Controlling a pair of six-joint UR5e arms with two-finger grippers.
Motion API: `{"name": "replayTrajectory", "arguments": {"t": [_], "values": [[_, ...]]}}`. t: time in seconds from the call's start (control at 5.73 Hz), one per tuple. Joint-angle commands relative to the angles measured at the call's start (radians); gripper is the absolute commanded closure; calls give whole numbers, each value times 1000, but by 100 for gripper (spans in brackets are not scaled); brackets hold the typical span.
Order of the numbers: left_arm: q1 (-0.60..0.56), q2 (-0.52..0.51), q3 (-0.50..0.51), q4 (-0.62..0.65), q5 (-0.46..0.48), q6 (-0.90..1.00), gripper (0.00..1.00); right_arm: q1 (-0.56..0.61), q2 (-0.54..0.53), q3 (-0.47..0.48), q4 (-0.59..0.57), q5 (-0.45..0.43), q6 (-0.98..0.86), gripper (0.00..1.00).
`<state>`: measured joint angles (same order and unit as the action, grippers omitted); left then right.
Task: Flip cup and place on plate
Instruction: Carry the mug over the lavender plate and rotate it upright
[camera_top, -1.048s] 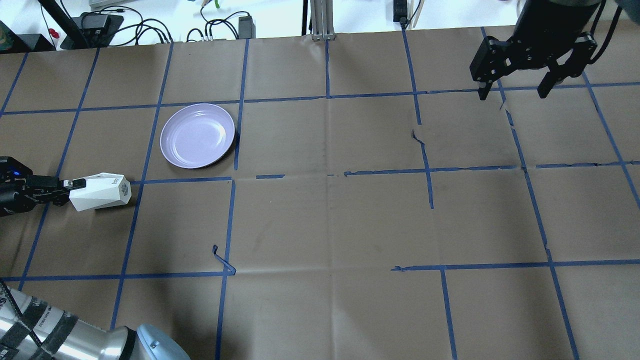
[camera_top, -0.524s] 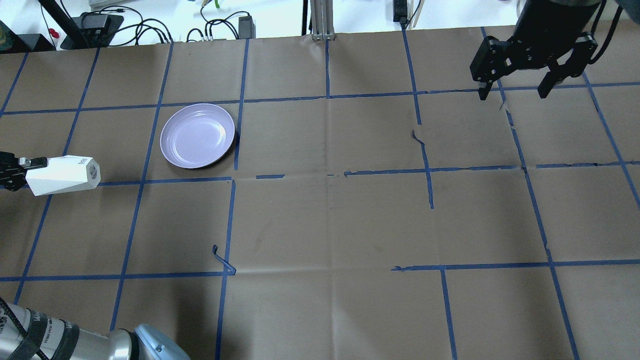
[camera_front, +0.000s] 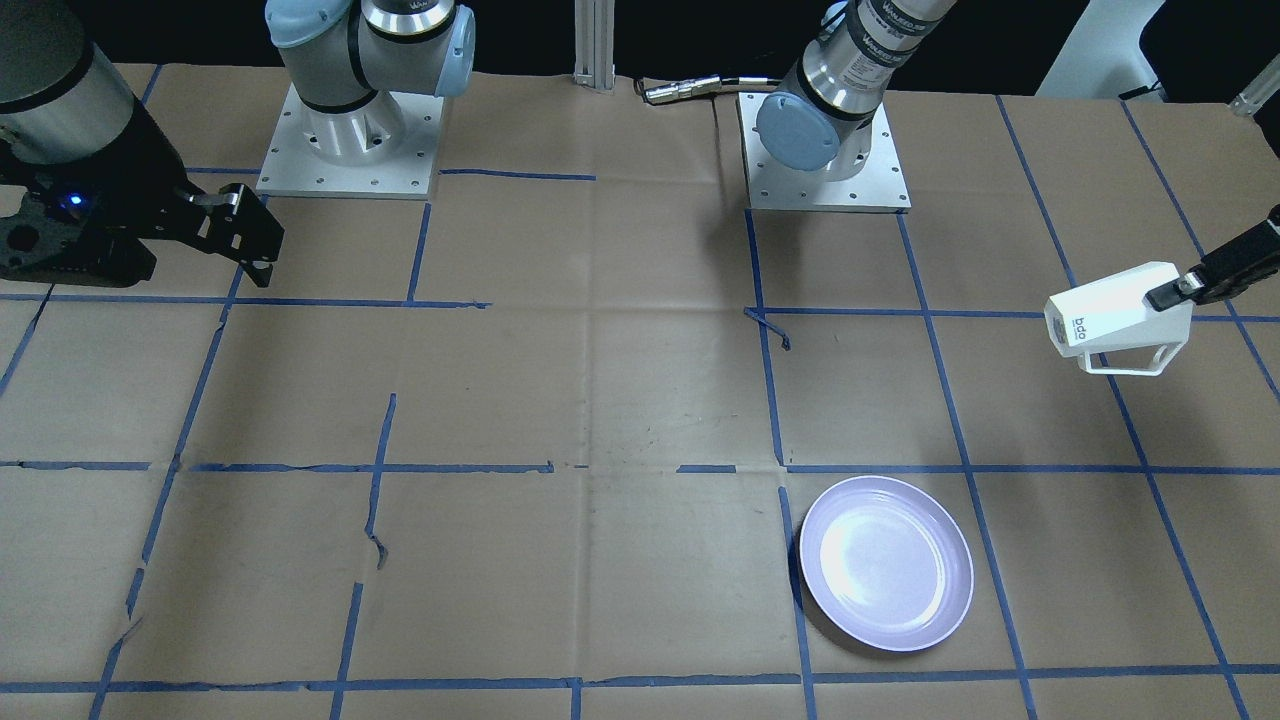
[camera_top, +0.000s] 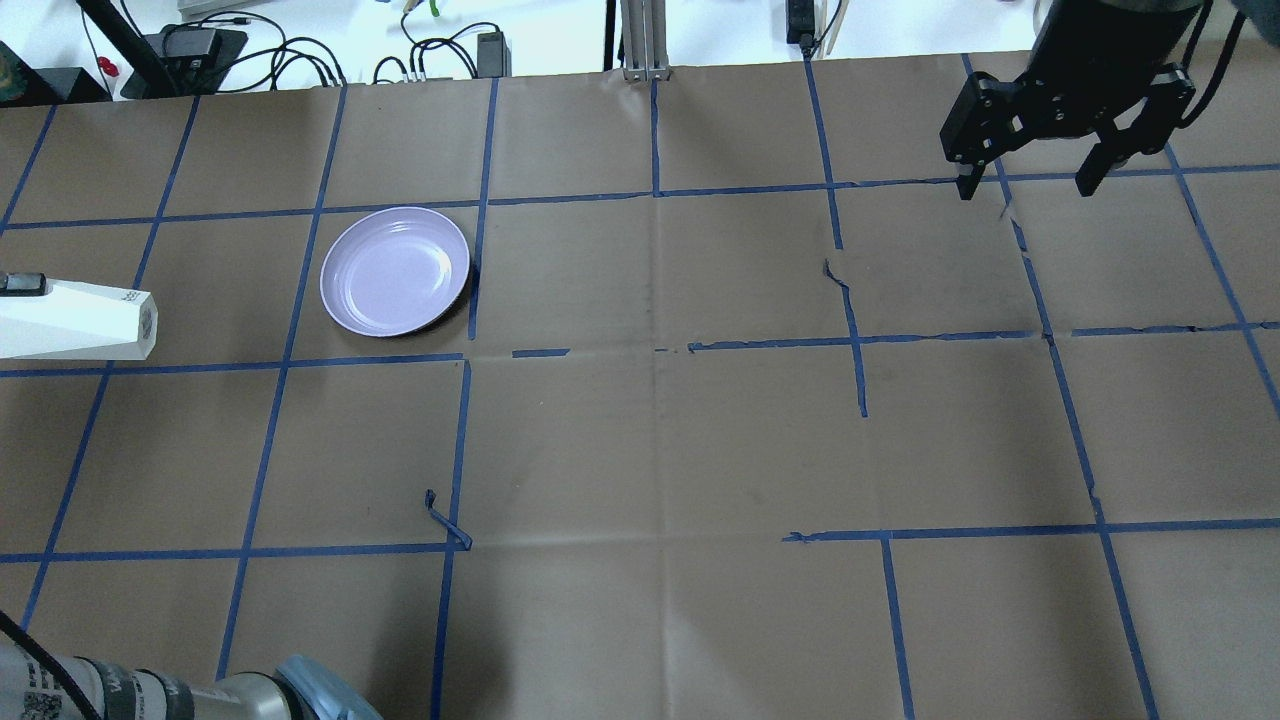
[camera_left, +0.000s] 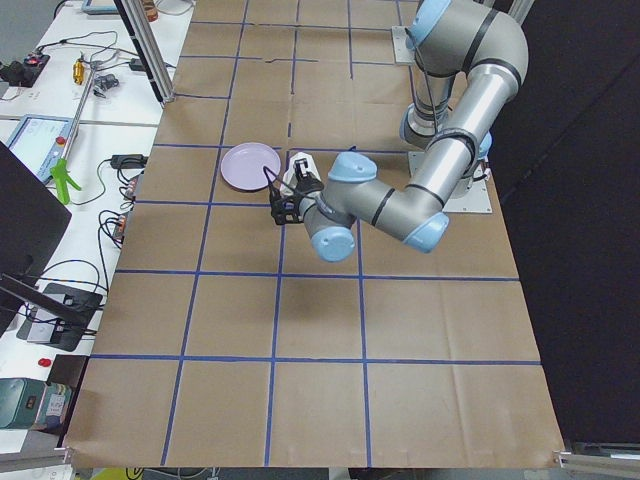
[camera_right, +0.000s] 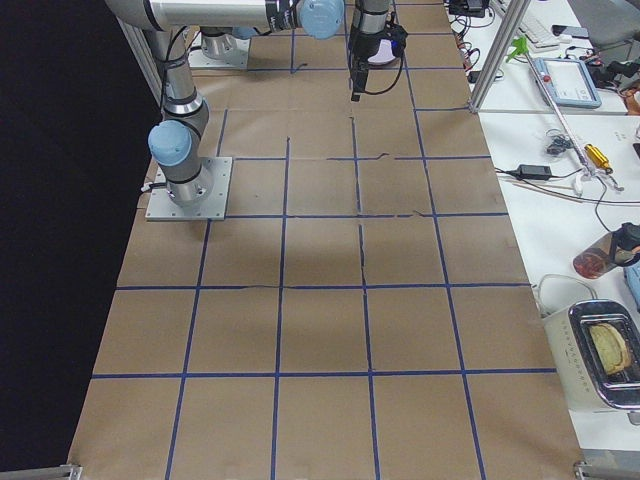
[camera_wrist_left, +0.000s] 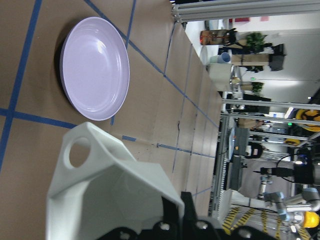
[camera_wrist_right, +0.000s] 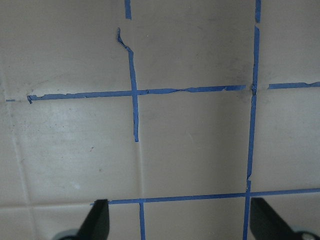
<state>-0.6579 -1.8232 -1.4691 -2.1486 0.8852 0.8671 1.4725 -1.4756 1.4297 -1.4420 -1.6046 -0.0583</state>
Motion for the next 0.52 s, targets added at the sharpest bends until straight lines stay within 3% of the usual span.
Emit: {"name": "replayTrajectory", "arguments": {"t": [0.0, 0.35], "values": [[-285, 112, 0, 334, 221, -464, 100, 0, 0, 0, 0, 0, 0, 0], [-631, 107, 0, 622, 496, -832, 100, 0, 0, 0, 0, 0, 0, 0]]}}
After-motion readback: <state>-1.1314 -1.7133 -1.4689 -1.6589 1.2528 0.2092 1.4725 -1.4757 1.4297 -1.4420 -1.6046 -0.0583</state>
